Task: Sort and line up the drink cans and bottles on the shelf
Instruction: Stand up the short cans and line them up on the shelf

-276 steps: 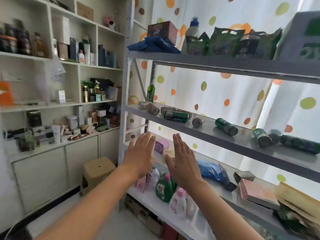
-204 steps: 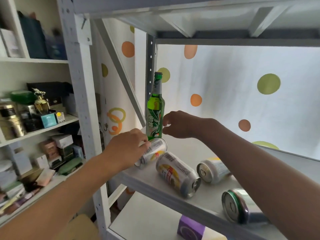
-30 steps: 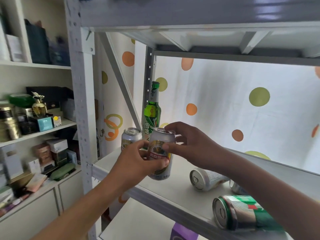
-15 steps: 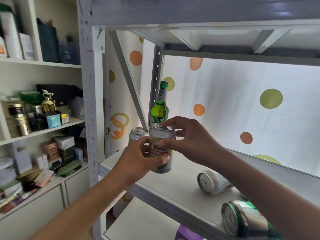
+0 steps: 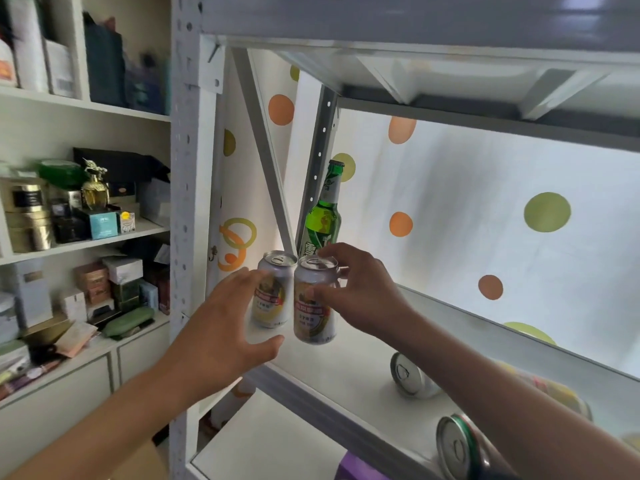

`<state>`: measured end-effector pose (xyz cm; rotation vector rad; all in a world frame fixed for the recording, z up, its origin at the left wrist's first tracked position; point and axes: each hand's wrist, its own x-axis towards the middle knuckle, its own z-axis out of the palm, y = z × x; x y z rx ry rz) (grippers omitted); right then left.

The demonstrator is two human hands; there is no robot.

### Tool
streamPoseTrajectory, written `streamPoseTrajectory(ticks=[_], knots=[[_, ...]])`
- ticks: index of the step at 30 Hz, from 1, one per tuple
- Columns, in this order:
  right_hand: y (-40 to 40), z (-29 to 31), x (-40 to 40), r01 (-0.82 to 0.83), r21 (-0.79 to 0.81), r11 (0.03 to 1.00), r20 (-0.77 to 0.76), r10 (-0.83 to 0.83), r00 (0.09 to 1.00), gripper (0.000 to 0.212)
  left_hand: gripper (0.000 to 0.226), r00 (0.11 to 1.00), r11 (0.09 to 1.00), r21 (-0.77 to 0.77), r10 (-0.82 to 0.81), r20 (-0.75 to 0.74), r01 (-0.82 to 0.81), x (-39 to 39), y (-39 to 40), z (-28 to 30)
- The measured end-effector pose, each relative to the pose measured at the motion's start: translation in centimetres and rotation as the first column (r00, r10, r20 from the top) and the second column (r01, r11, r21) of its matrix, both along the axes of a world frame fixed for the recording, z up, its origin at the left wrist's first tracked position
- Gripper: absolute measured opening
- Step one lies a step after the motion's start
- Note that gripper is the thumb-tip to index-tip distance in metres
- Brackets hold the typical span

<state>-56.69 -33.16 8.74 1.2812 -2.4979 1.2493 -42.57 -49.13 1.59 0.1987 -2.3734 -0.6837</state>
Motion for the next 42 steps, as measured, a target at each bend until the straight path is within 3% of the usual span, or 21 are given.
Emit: streamPoseTrajectory(ticks=[7, 12, 24, 29, 33, 42], knots=[[-0.3, -0.8, -0.6, 0.014, 0.055, 0.998, -0.012, -0.013, 1.0, 0.062, 0.094, 0.997, 0.991, -0.126, 0.059, 0.055, -0.051, 0.0, -0.8, -0.9], [0.1, -2.0, -0.7, 0.033, 0.112, 0.993, -0.005, -0.033, 0.999, 0.047, 0.091, 0.998, 0.985, -0.17, 0.044, 0.039, -0.037, 0.1, -0.9, -0.1], [1.8, -1.2, -0.3, -0.017, 0.208, 0.978, 0.005, 0.016, 1.0, 0.07, 0.061, 0.984, 0.957, -0.274, -0.135, -0.12, 0.098, -0.5, 3.0, 1.6], [5.5, 0.9, -0.7, 0.092, 0.286, 0.954, -0.158, -0.047, 0.986, 0.091, 0.051, 0.966, 0.918, -0.352, -0.234, -0.111, 0.182, -1.2, 5.1, 2.6], [9.7, 2.0, -1.0, 0.214, 0.366, 0.906, -0.264, -0.119, 0.957, 0.09, 0.039, 0.929, 0.871, -0.411, -0.346, -0.131, 0.267, -3.0, 7.8, 2.9], [17.5, 1.4, -1.2, 0.36, 0.381, 0.852, -0.35, -0.228, 0.909, 0.079, 0.047, 0.921, 0.909, -0.148, -0.379, 0.088, 0.389, -8.7, 13.2, 1.3]])
